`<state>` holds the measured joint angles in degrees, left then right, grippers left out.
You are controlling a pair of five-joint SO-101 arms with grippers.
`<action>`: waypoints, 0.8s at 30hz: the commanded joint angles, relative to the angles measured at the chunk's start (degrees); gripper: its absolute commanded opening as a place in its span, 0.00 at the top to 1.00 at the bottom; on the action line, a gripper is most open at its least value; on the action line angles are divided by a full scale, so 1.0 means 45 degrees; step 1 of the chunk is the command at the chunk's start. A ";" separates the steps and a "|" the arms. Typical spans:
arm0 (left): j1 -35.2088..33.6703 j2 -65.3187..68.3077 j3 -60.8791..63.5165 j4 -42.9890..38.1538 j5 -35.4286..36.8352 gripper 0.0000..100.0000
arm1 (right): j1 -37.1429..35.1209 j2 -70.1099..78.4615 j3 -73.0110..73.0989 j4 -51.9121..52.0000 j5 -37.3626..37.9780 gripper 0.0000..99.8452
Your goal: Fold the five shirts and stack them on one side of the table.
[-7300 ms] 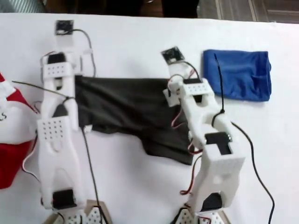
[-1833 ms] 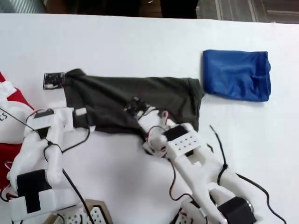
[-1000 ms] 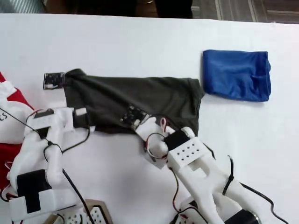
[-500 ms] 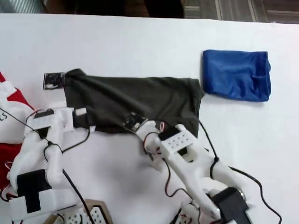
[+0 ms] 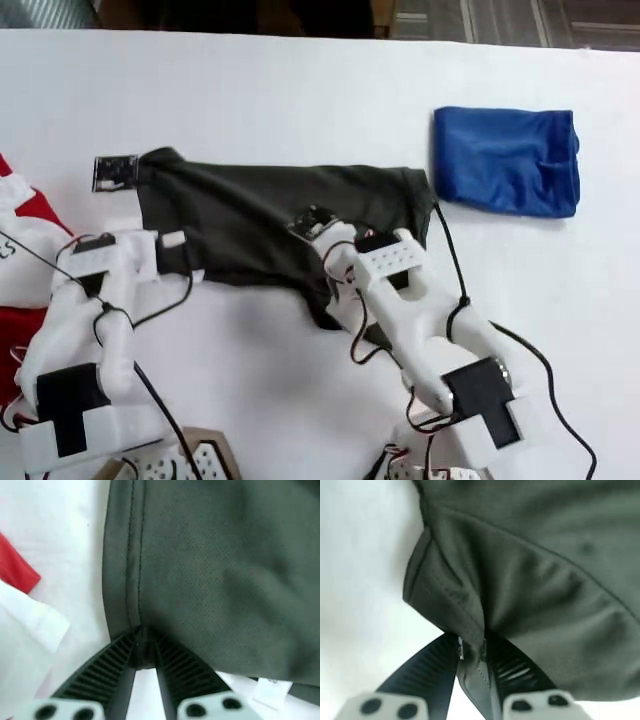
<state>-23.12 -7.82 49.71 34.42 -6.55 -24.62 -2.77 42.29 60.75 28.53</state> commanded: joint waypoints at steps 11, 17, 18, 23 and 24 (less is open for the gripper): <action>-0.0039 -0.0039 -0.0479 -0.0059 0.0000 0.97 | 0.1397 -0.1905 -0.3575 0.1123 0.2481 0.98; -0.0039 -0.0039 -0.0479 -0.0059 0.0000 0.97 | 0.1260 0.1104 -0.6369 0.0733 0.3673 0.98; -0.0039 -0.0039 -0.0479 -0.0059 0.0000 0.97 | 0.1260 0.1631 -0.6955 0.0752 0.3731 0.98; -0.0039 -0.0039 -0.0479 -0.0059 0.0000 0.97 | 0.1397 0.4190 -0.9592 0.0791 0.3673 0.98; -0.0039 -0.0039 -0.0479 -0.0059 0.0000 0.97 | 0.1436 0.4640 -1.0120 0.0908 0.3673 0.98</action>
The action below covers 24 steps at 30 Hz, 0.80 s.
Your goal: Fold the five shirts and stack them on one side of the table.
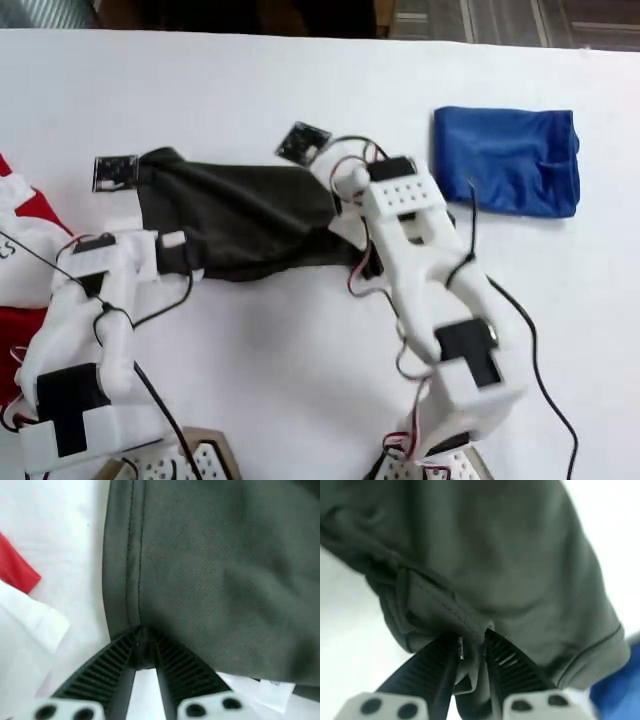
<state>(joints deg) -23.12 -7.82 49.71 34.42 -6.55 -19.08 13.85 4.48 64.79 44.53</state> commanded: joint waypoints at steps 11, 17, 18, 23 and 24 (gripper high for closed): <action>-0.0039 -0.0039 -0.0479 -0.0059 0.0000 0.97 | 0.0576 0.4151 -0.7853 0.3272 0.0098 0.79; -0.0039 -0.0039 -0.0479 -0.0059 0.0000 0.97 | 0.1201 0.4386 -0.9201 0.4112 -0.0215 0.79; -0.0039 -0.0039 -0.0479 -0.0059 0.0000 0.97 | 0.1201 0.4269 -0.9319 0.4640 -0.0254 0.80; -0.0039 -0.0039 -0.0479 -0.0059 0.0000 0.97 | 0.0947 0.3155 -0.9553 0.7394 -0.0371 0.96; -0.0039 -0.0039 -0.0479 -0.0059 0.0000 0.97 | 0.0908 0.2940 -0.9514 0.7785 -0.0391 0.99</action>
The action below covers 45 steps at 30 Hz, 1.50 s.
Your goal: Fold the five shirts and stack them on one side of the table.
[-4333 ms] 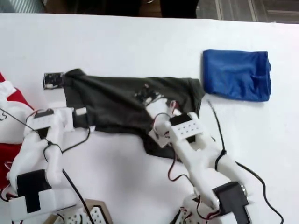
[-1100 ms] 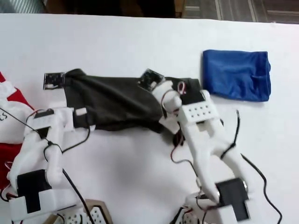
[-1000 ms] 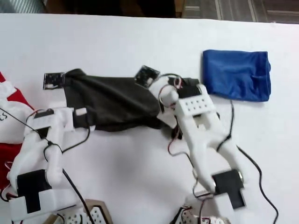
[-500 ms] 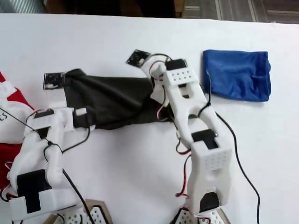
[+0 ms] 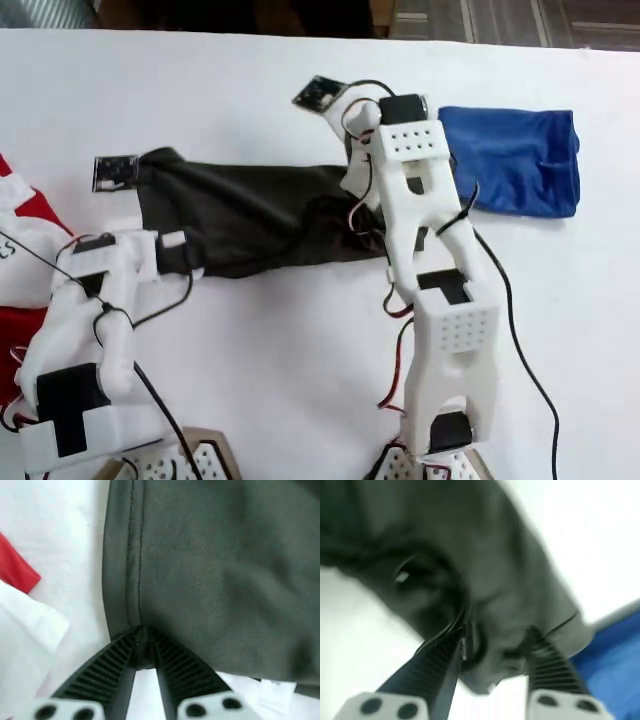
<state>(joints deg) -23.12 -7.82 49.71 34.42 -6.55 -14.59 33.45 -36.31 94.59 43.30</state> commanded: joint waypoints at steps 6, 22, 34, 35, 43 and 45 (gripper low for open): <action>-0.0039 -0.0039 -0.0479 -0.0059 0.0020 0.97 | -0.0928 -0.3429 0.1661 0.1495 -0.0059 0.98; -0.0039 -0.0039 -0.0479 -0.0059 0.0020 0.97 | -0.1123 -0.4777 0.8440 -0.2745 0.0000 0.98; -0.0039 -0.0039 -0.0479 -0.0059 0.0020 0.97 | 0.1045 -0.3292 0.7404 -0.5773 -0.0098 0.98; -0.0039 -0.0039 -0.0479 -0.0059 0.0020 0.97 | 0.1065 -0.3214 0.7170 -0.6027 -0.0098 0.98; -0.0039 -0.0039 -0.0479 -0.0059 0.0020 0.97 | 0.1065 -0.1924 0.5490 -0.7375 -0.0117 0.98; -0.0039 -0.0039 -0.0479 -0.0059 0.0020 0.97 | 0.1006 -0.1553 0.5021 -0.7629 -0.0117 0.98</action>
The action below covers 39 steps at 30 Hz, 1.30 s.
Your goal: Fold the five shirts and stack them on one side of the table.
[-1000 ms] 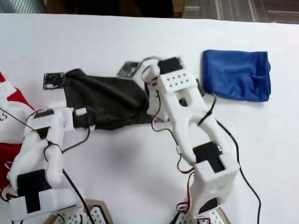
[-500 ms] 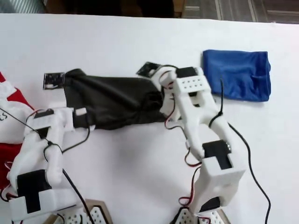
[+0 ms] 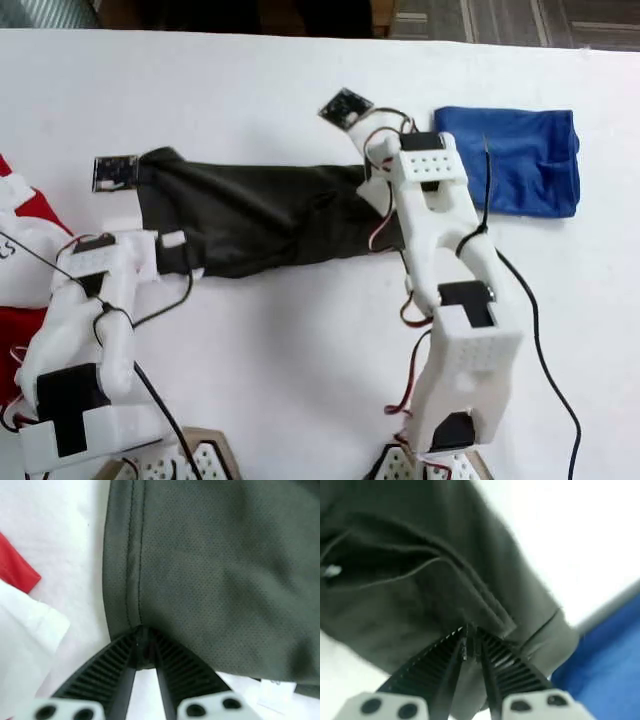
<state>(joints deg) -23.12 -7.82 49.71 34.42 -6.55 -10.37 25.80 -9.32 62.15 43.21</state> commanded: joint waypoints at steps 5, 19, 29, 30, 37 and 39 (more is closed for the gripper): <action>-0.0039 -0.0039 -0.0479 -0.0059 0.0020 0.97 | 0.0205 0.1065 -0.2208 -0.0928 -0.0098 0.98; -0.0039 -0.0039 -0.0479 -0.0059 0.0039 0.97 | -0.1709 -0.0068 -0.3556 0.4230 -0.0098 0.98; -0.0039 -0.0039 -0.0479 -0.0059 0.0039 0.97 | -0.3409 0.2120 -0.3575 0.1631 -0.2110 0.98; -0.0039 -0.0039 -0.0479 -0.0059 0.0039 0.97 | -0.3429 0.2335 -0.3595 0.1319 -0.2247 0.98; -0.0039 -0.0039 -0.0479 -0.0059 0.0039 0.97 | -0.3292 0.2335 -0.4044 0.0772 -0.2852 0.98; -0.0039 -0.0039 -0.0479 -0.0059 0.0039 0.97 | -0.3038 0.1827 -0.4493 0.1436 -0.2872 0.98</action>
<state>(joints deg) -23.12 -7.82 49.71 34.42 -6.55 -25.32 38.73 -25.49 66.20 30.90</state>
